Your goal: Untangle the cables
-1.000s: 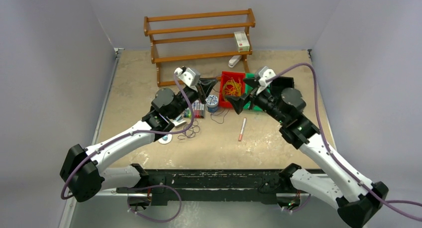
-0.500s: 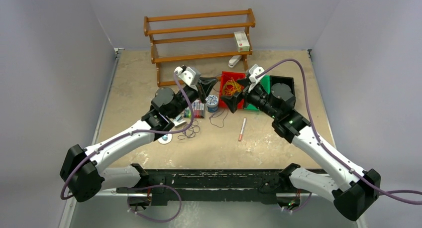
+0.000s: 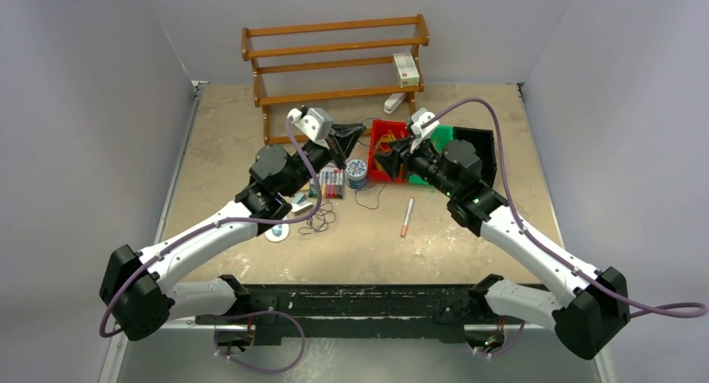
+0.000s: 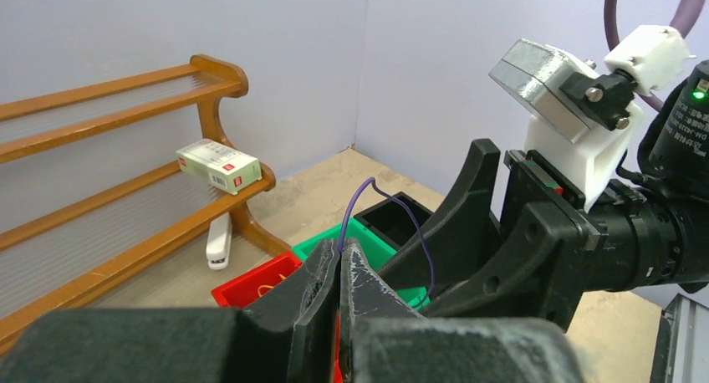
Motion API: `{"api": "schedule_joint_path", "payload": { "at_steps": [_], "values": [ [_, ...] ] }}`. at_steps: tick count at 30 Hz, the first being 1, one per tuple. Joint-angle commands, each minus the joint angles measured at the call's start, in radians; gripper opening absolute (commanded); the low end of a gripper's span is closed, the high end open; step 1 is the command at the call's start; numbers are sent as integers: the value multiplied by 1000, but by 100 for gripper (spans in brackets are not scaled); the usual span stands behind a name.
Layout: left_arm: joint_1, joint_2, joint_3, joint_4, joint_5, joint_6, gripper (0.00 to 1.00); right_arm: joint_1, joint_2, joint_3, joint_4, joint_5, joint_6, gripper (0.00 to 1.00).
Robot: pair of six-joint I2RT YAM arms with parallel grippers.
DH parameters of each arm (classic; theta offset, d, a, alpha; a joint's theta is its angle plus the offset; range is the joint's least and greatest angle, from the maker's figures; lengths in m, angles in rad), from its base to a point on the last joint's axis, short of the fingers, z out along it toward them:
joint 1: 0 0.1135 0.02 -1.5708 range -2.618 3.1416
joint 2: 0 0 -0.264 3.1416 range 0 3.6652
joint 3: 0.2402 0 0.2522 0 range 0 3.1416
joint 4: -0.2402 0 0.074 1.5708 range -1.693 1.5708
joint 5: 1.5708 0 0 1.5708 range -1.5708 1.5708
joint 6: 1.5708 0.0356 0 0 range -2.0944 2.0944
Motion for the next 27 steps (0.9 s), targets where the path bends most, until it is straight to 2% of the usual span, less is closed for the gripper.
{"api": "schedule_joint_path", "payload": {
  "at_steps": [1, 6, 9, 11, 15, 18, 21, 27],
  "values": [
    [-2, -29, 35, 64, -23, -17, 0, -4, -29, -23, 119, 61, 36, 43],
    [-2, -37, 11, 74, -51, -28, 0, -3, -57, -36, 156, 105, 52, 13],
    [-1, -44, -8, 68, -85, -32, 0, -3, -73, -35, 150, 128, 62, 0],
    [-1, -46, -12, 50, -99, -33, 2, -3, -83, -27, 136, 143, 83, 0],
    [-1, -55, -41, 46, -103, -56, 35, -3, -85, 35, 63, 266, 98, 0],
    [-2, -76, -83, 41, -113, -69, 52, -6, -84, 77, 8, 366, 81, 0],
    [-1, -106, -120, 25, -132, -79, 57, -29, -81, 108, -26, 452, 68, 0],
    [-1, -144, -164, -44, -190, -118, 58, -134, -56, 161, -69, 586, 70, 0]
  ]
}}
